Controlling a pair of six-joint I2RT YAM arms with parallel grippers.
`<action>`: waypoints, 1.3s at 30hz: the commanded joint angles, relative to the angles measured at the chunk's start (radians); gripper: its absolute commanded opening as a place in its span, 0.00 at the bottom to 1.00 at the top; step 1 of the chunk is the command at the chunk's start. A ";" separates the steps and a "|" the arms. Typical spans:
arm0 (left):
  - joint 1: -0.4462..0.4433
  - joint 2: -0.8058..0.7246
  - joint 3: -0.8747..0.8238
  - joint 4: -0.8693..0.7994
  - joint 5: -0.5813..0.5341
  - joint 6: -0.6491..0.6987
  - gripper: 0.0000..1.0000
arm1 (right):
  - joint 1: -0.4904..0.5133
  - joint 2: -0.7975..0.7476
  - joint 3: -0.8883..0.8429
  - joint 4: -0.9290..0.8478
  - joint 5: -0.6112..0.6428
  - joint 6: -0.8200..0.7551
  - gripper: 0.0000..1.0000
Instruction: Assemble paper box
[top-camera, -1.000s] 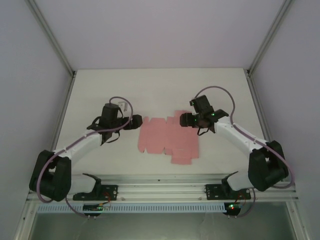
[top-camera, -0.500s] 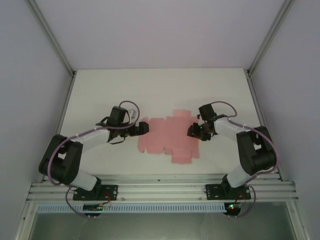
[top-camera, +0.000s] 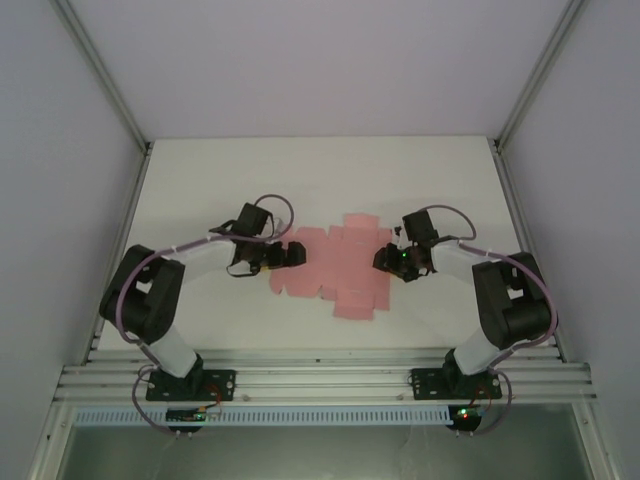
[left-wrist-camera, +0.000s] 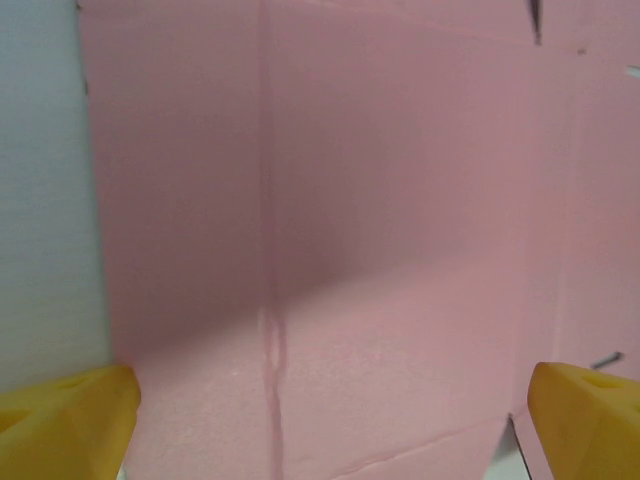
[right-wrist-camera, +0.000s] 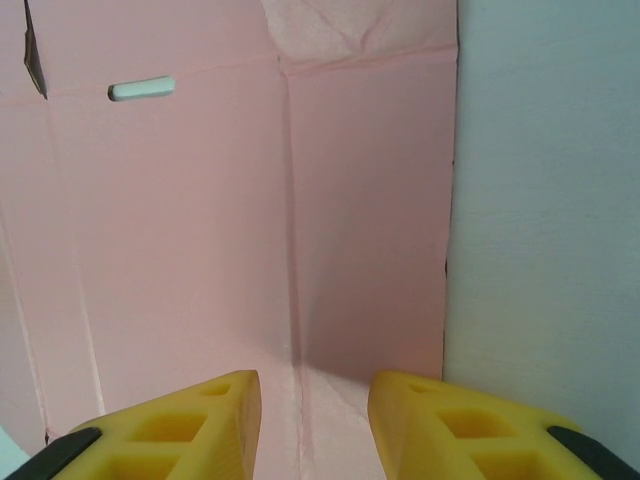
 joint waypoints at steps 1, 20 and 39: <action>-0.035 0.027 0.049 -0.176 -0.169 0.047 1.00 | 0.003 0.060 -0.061 -0.118 0.072 -0.018 0.40; -0.041 0.077 0.015 0.117 0.127 0.035 0.99 | 0.006 0.089 -0.059 -0.111 0.055 -0.032 0.39; -0.043 -0.004 -0.144 0.615 0.392 -0.095 0.88 | -0.006 0.030 -0.113 -0.019 -0.013 -0.048 0.37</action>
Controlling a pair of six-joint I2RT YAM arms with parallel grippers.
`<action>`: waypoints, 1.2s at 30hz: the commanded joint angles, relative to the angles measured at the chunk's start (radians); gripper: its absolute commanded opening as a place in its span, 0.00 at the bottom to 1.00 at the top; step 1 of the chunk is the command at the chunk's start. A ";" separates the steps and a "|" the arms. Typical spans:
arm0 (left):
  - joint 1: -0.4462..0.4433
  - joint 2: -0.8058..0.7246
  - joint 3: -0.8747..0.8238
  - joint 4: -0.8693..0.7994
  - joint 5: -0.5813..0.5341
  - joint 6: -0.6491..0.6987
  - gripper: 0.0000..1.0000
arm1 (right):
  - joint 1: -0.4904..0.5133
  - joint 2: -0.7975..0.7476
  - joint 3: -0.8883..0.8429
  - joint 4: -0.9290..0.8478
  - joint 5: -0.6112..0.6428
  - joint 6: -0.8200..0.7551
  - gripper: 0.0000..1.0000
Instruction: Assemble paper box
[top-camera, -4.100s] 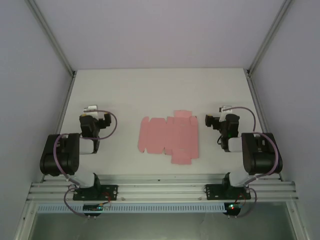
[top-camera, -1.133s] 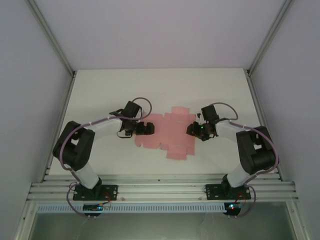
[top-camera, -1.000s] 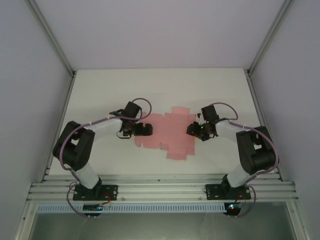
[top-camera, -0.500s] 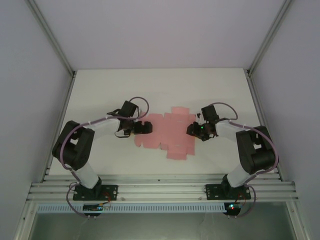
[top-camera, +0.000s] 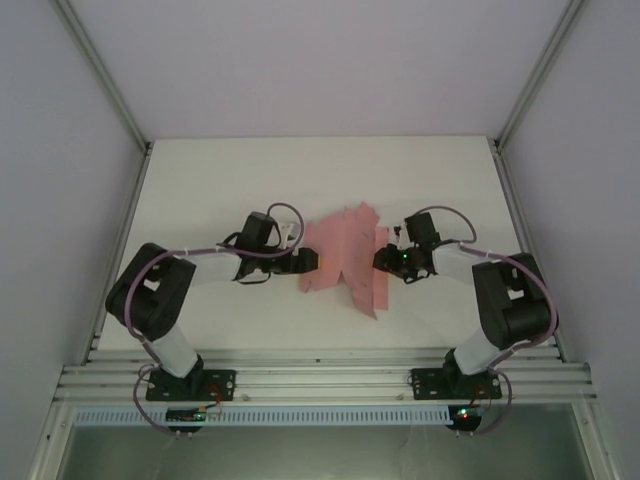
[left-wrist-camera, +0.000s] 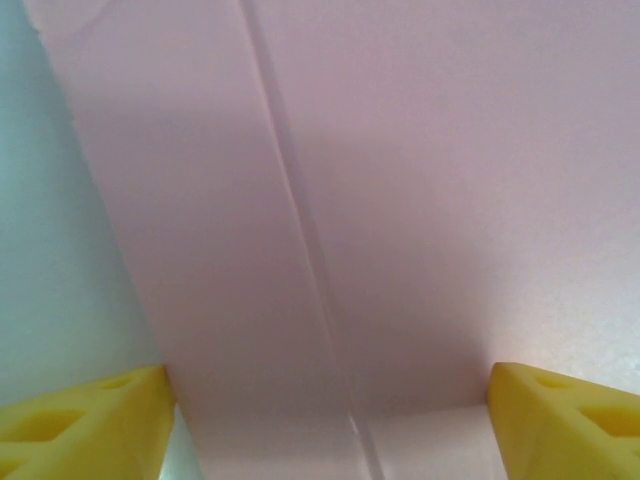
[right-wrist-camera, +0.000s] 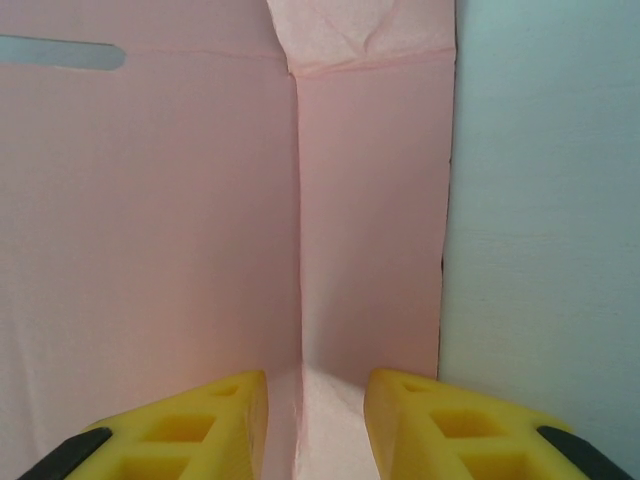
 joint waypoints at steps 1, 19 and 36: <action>-0.008 -0.010 0.025 0.160 0.078 -0.048 0.97 | 0.005 0.027 -0.078 -0.090 0.024 -0.026 0.37; -0.086 0.003 0.224 -0.020 -0.051 0.034 0.76 | -0.021 -0.081 -0.134 -0.052 0.025 -0.050 0.38; -0.054 -0.242 0.058 -0.015 -0.190 0.118 0.00 | -0.054 -0.290 -0.105 -0.110 0.041 -0.059 0.46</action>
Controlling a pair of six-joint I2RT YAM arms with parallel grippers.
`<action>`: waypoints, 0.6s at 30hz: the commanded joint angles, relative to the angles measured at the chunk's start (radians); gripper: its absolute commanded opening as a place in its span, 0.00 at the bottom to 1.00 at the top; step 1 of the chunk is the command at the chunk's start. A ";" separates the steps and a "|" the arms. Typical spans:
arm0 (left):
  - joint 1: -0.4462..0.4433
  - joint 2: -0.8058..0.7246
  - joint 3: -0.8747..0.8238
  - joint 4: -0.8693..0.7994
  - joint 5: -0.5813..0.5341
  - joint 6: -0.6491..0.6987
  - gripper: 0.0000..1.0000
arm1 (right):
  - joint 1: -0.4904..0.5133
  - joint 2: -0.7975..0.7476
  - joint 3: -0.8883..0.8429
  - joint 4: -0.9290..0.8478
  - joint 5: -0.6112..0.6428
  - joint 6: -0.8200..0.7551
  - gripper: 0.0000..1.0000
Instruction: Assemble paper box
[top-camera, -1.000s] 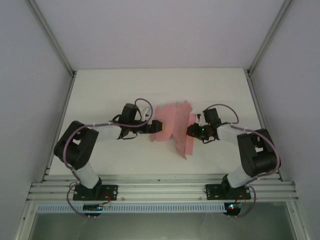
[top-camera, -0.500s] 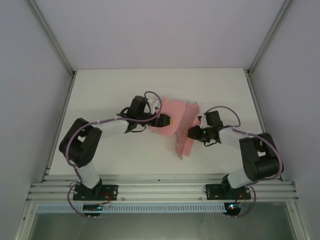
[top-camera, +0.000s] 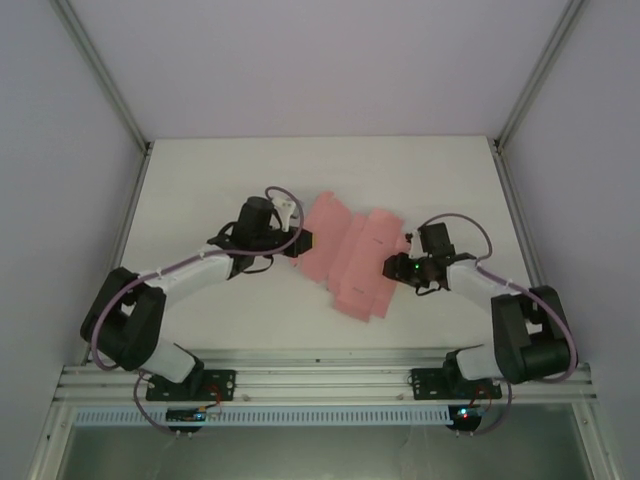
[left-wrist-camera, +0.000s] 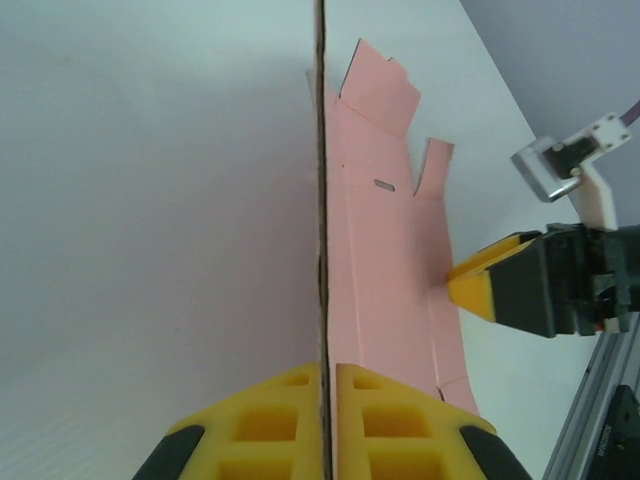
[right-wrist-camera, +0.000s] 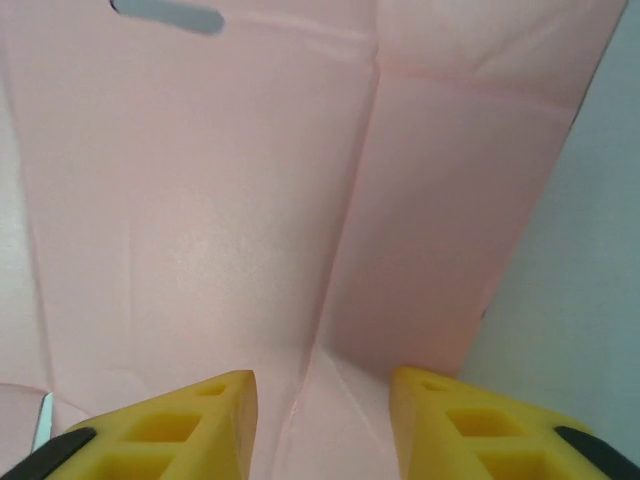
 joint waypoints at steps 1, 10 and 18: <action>0.004 -0.051 -0.026 0.078 0.017 0.030 0.00 | -0.007 -0.098 0.009 -0.044 0.021 0.008 0.50; 0.004 -0.267 -0.061 0.276 0.107 0.000 0.00 | -0.081 -0.512 -0.025 0.027 0.026 0.080 0.97; 0.003 -0.442 -0.058 0.368 0.136 -0.042 0.00 | -0.137 -0.559 -0.066 0.287 -0.177 0.142 0.99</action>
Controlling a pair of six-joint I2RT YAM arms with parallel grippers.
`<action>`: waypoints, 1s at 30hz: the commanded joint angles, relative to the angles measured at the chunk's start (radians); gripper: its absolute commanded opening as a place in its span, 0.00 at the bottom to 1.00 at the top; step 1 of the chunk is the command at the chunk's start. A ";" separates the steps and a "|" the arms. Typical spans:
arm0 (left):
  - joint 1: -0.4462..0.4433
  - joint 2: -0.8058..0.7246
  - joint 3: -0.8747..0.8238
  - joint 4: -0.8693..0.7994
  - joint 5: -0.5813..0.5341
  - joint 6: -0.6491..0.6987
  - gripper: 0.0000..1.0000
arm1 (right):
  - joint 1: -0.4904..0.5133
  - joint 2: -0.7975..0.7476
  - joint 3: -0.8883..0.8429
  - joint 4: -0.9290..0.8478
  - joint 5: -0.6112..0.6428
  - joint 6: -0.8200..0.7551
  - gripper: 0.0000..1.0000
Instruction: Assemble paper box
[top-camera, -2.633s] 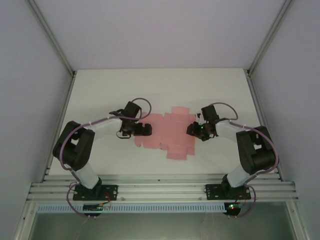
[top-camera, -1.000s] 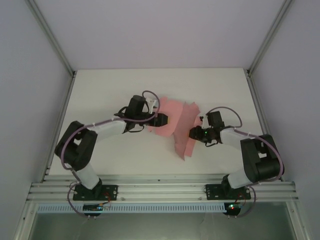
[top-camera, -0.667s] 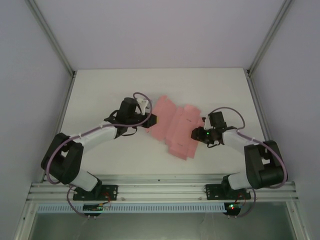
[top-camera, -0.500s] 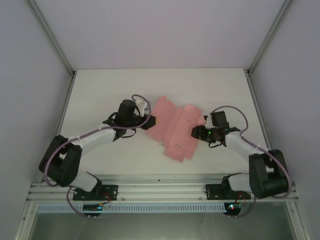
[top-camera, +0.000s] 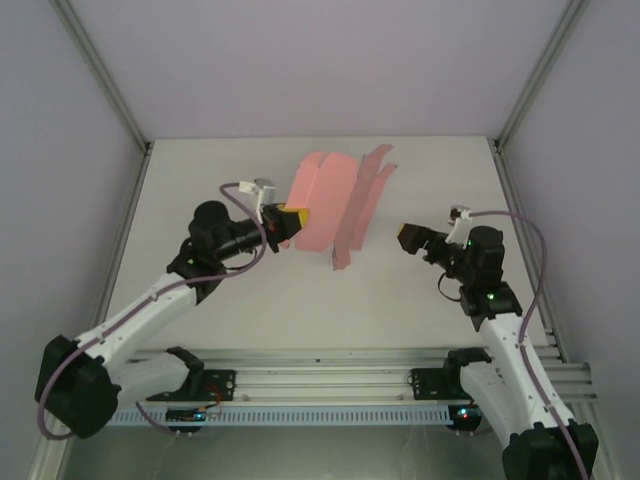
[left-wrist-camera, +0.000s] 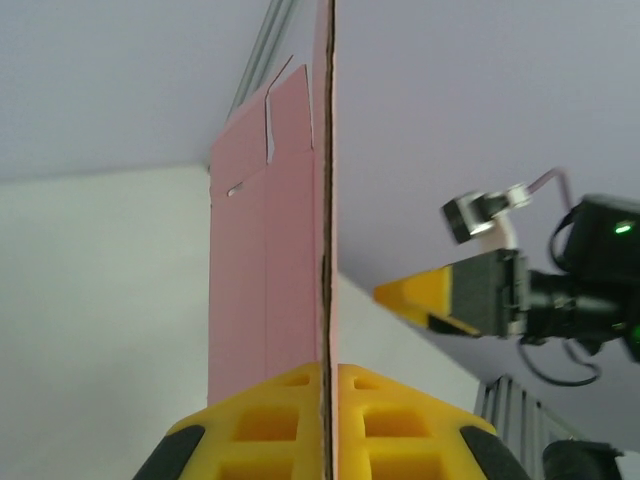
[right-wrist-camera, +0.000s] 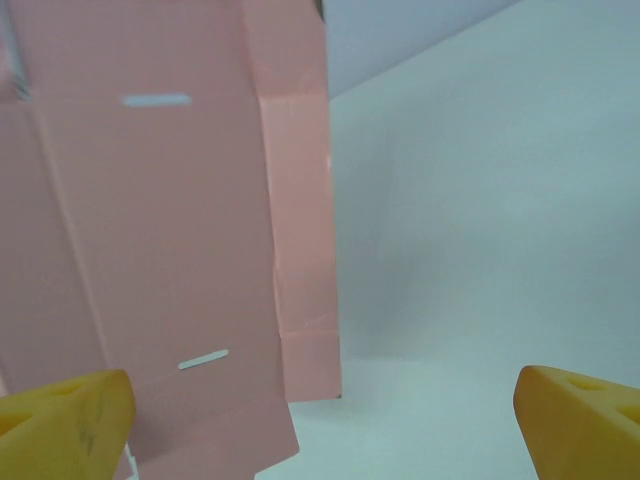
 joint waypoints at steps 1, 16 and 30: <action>0.003 -0.052 0.017 0.104 0.072 -0.032 0.00 | -0.013 0.054 -0.022 0.196 -0.168 0.053 0.98; 0.002 -0.189 -0.007 0.138 0.016 -0.077 0.00 | 0.014 0.214 -0.004 0.565 -0.419 0.144 0.33; 0.001 -0.200 0.008 0.130 0.078 -0.078 0.00 | 0.017 0.212 0.017 0.473 -0.405 0.021 0.52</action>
